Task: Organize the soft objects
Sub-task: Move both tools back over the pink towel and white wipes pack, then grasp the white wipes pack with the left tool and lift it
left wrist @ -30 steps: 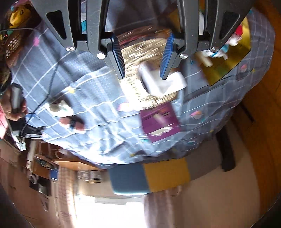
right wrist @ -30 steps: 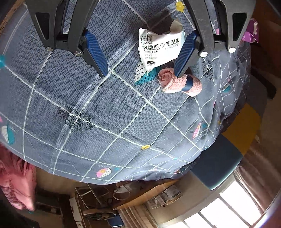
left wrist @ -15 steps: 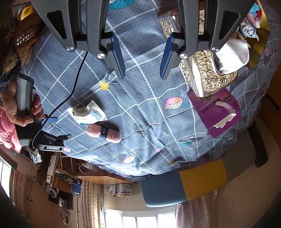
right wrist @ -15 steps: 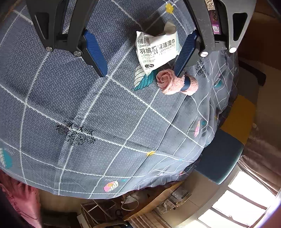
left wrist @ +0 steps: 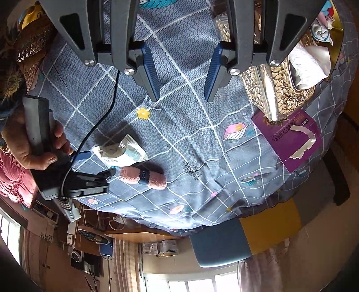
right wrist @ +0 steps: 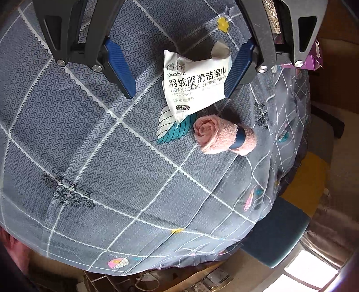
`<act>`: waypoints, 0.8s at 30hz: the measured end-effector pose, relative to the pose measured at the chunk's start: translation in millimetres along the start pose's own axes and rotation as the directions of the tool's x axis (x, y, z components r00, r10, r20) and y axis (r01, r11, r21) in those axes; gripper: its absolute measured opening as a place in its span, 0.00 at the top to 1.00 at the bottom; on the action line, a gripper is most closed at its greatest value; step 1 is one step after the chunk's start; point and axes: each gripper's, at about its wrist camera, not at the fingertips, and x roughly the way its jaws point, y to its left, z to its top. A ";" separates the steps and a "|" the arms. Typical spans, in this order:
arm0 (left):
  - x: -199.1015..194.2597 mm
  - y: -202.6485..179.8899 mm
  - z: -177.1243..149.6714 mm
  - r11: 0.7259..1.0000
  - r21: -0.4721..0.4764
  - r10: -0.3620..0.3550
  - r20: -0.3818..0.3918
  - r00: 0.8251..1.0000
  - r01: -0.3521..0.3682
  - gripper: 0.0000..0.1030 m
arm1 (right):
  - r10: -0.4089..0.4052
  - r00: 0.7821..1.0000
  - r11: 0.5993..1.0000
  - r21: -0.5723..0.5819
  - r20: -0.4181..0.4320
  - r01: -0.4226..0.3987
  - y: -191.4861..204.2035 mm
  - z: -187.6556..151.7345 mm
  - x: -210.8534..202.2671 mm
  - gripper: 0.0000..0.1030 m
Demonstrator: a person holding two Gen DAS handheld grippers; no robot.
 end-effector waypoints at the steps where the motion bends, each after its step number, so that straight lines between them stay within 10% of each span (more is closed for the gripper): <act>1: 0.2 -0.5 -0.3 1.000 0.000 -0.002 0.000 1.000 0.002 0.60 | -0.006 1.000 1.000 -0.018 -0.013 0.006 3.2 -2.0 3.2 0.21; 5: 0.7 1.3 -1.6 1.000 -0.013 -0.008 -0.003 1.000 0.008 0.60 | 0.075 0.993 0.994 -0.075 -0.091 -0.082 17.9 -10.3 15.7 0.19; 10: -0.7 5.2 -3.5 1.000 -0.022 -0.008 -0.003 1.000 0.008 0.60 | 0.376 0.898 0.902 -0.131 -0.229 -0.411 52.4 -27.3 14.3 0.19; 24: 7.6 0.2 -1.1 1.000 -0.021 -0.005 -0.022 1.000 0.005 0.60 | 0.163 0.983 0.985 -0.037 -0.084 -0.167 18.1 -11.7 4.7 0.19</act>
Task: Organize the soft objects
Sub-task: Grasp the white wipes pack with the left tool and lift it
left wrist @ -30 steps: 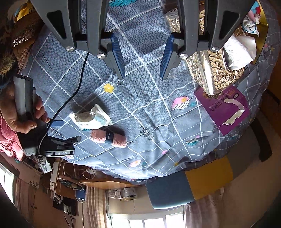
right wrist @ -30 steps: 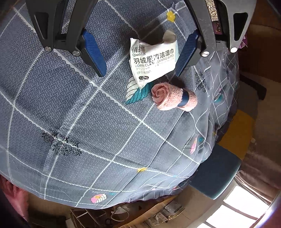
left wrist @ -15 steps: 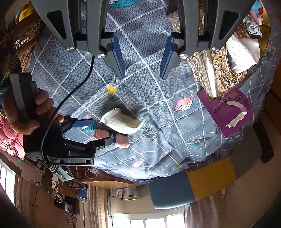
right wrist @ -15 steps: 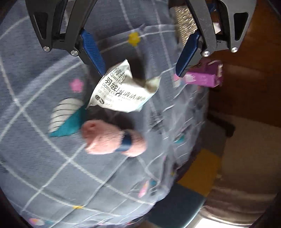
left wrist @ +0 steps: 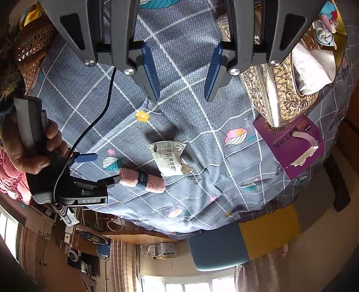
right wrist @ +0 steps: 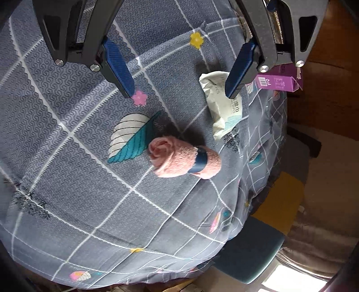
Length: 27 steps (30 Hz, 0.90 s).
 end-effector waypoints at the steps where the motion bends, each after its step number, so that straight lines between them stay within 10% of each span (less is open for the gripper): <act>1: 1.2 -0.3 0.5 1.000 0.002 0.001 -0.003 1.000 -0.001 0.60 | -0.019 1.000 1.000 0.008 0.007 0.019 -2.2 0.4 -1.1 0.19; 14: 22.0 -9.4 13.0 1.000 0.009 -0.003 -0.041 0.999 0.003 0.59 | -0.181 0.983 0.983 0.038 0.029 0.180 -18.2 1.8 -9.4 0.19; 27: 43.6 -15.6 23.4 1.000 -0.010 -0.007 -0.080 0.997 0.006 0.53 | -0.149 0.987 0.985 0.098 0.053 0.144 -28.0 3.7 -22.5 0.18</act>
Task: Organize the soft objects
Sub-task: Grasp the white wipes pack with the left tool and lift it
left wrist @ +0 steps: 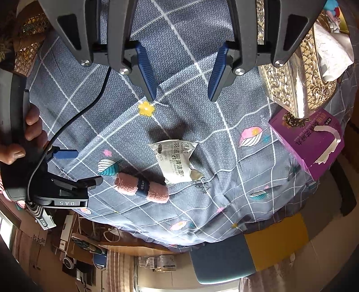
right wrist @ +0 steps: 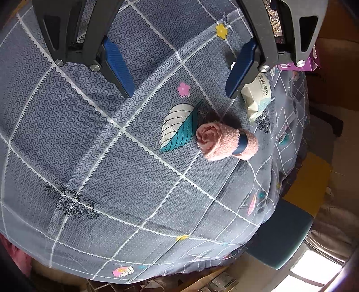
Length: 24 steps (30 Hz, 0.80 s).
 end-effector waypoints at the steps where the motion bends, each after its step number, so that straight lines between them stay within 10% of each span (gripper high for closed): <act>1: 1.2 -0.9 1.5 1.000 -0.001 -0.003 0.000 1.000 0.003 0.53 | 0.004 1.000 1.000 0.000 0.000 -0.004 -0.3 -0.2 -0.9 0.18; 24: 87.5 3.7 87.2 0.989 -0.131 -0.074 -0.086 0.994 0.062 0.28 | 0.080 0.997 0.996 0.037 0.011 -0.080 -2.0 -2.1 -10.3 0.17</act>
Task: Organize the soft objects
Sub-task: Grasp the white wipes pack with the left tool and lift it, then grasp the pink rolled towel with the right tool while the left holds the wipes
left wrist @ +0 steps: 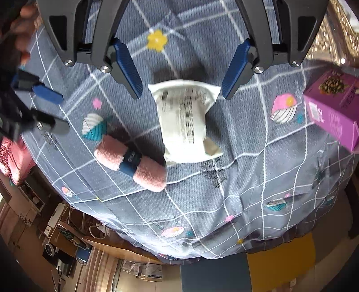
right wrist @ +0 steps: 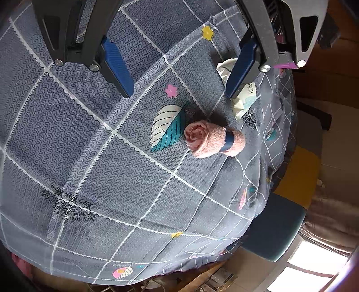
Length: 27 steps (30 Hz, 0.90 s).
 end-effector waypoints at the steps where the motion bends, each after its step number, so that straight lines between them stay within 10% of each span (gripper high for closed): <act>1: 4.7 -0.6 4.4 1.000 0.006 0.011 -0.004 1.000 -0.011 0.27 | 0.004 1.000 1.000 -0.001 -0.003 -0.004 0.5 -0.4 0.2 0.17; 12: 67.2 -3.4 33.7 0.995 0.025 0.097 -0.061 0.993 -0.096 0.21 | 0.014 0.999 1.000 0.006 -0.032 -0.014 1.9 -1.1 8.9 0.17; 17: 68.0 5.7 30.0 0.998 -0.014 0.063 -0.055 0.996 -0.064 0.54 | -0.001 0.999 1.000 -0.018 -0.039 0.000 6.3 -1.3 15.2 0.17; 27: 0.4 7.9 -60.1 0.997 -0.075 0.011 0.002 1.000 -0.011 0.57 | -0.046 0.998 0.998 -0.047 -0.038 0.044 8.3 -3.3 21.0 0.17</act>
